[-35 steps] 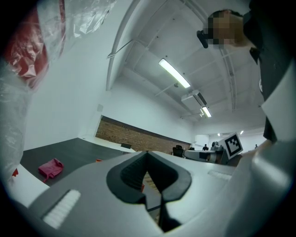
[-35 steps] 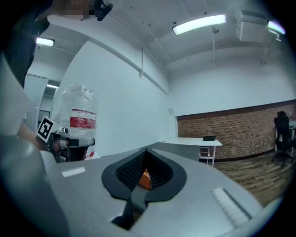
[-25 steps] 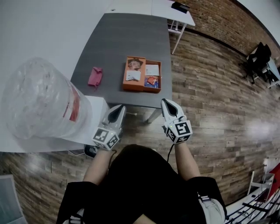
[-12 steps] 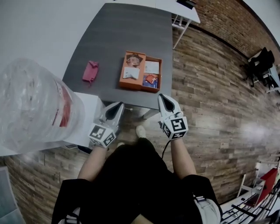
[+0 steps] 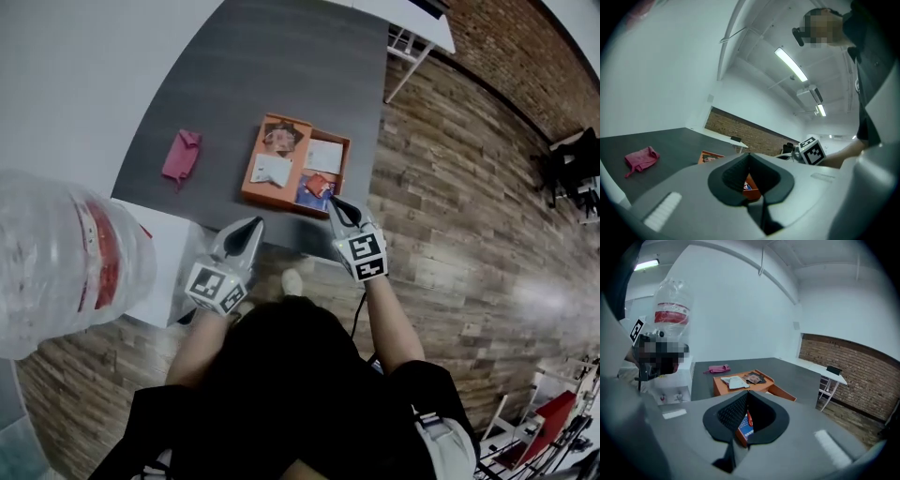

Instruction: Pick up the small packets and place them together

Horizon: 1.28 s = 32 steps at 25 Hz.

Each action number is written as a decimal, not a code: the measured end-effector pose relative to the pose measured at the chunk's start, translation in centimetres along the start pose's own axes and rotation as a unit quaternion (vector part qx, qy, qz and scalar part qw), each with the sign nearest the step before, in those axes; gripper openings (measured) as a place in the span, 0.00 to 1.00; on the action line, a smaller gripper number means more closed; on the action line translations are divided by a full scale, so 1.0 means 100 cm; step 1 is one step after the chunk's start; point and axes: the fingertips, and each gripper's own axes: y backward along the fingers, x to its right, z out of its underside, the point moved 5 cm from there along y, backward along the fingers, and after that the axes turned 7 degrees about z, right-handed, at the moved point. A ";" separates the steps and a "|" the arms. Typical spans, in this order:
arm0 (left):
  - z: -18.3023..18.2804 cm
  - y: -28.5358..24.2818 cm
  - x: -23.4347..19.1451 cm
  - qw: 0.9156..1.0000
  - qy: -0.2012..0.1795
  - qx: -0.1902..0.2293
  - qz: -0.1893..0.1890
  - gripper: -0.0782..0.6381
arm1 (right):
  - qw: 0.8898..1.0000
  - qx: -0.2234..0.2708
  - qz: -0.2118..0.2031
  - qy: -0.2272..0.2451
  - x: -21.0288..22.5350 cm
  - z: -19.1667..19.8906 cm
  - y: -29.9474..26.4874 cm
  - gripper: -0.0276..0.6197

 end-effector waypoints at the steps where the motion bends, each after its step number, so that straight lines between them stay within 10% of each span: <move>1: 0.002 -0.003 -0.001 1.000 0.003 -0.001 -0.004 0.11 | 1.000 -0.011 -0.006 0.008 0.003 0.003 -0.008 0.05; 6: 0.010 -0.013 -0.004 1.000 0.014 0.000 -0.028 0.11 | 0.991 -0.082 -0.053 0.092 0.011 0.014 -0.052 0.16; 13: 0.025 0.001 -0.011 0.995 0.046 0.009 -0.090 0.11 | 0.943 -0.240 -0.143 0.182 0.008 0.040 -0.108 0.53; 21: 0.034 0.019 -0.022 0.989 0.064 0.013 -0.131 0.11 | 0.886 -0.373 -0.186 0.202 0.011 0.070 -0.129 0.59; 32: 0.032 0.012 -0.032 0.989 0.068 0.009 -0.133 0.11 | 0.861 -0.425 -0.181 0.213 0.021 0.070 -0.143 0.58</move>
